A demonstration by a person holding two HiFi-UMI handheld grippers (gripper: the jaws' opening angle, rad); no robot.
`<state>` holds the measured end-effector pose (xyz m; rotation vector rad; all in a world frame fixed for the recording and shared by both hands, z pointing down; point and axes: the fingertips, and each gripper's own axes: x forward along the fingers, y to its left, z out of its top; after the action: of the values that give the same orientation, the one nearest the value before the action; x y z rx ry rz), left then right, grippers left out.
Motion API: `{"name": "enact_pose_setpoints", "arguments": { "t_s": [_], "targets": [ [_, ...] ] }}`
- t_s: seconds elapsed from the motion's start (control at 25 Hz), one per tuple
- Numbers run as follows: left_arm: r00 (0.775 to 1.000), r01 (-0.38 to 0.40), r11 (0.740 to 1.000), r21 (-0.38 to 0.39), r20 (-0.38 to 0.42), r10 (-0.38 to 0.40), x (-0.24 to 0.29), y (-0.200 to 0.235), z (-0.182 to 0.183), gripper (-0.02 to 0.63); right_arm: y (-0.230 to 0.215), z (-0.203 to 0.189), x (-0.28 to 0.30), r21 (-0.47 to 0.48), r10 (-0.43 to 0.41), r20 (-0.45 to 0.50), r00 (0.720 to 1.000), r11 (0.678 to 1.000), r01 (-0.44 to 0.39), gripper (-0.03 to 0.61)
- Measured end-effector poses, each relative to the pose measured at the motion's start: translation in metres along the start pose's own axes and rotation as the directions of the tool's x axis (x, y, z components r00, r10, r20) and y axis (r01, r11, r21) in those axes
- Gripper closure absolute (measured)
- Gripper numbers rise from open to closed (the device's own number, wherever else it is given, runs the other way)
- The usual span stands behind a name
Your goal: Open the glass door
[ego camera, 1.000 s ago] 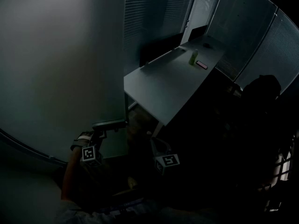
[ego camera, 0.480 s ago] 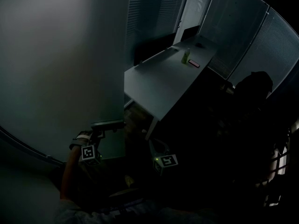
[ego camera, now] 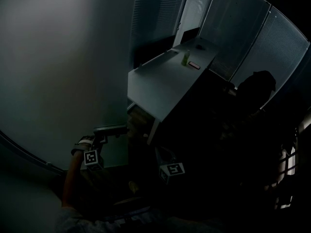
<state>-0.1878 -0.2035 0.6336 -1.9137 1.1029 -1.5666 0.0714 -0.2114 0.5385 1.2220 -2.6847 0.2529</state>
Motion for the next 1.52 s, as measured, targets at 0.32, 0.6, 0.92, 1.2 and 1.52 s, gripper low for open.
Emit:
{"name": "enact_pose_setpoints", "arguments": {
  "t_s": [0.32,0.6,0.92,1.2,1.52],
  "targets": [
    [1.0,-0.004,1.0,0.025,0.026,0.003,-0.019,-0.013,0.008,0.612,0.02,-0.007,-0.029,0.014,-0.033,0.001,0.999,0.999,0.033,0.575],
    [0.999,-0.007,0.999,0.043,0.054,0.005,-0.031,-0.028,0.011,0.612,0.039,-0.018,-0.046,0.014,-0.063,-0.005,0.998,0.998,0.063,0.575],
    [0.996,-0.016,0.997,0.07,0.088,0.01,-0.049,-0.041,0.019,0.612,0.05,-0.023,-0.073,0.021,-0.11,0.007,0.994,0.994,0.109,0.575],
    [0.994,-0.004,0.995,0.095,0.109,-0.007,-0.071,-0.057,0.019,0.612,0.07,-0.027,-0.092,0.031,-0.129,0.016,0.991,0.991,0.129,0.575],
    [0.99,0.006,0.993,0.118,0.138,-0.023,-0.099,-0.082,0.023,0.612,0.089,-0.036,-0.121,0.044,-0.169,0.023,0.985,0.985,0.168,0.575]
  ]
}}
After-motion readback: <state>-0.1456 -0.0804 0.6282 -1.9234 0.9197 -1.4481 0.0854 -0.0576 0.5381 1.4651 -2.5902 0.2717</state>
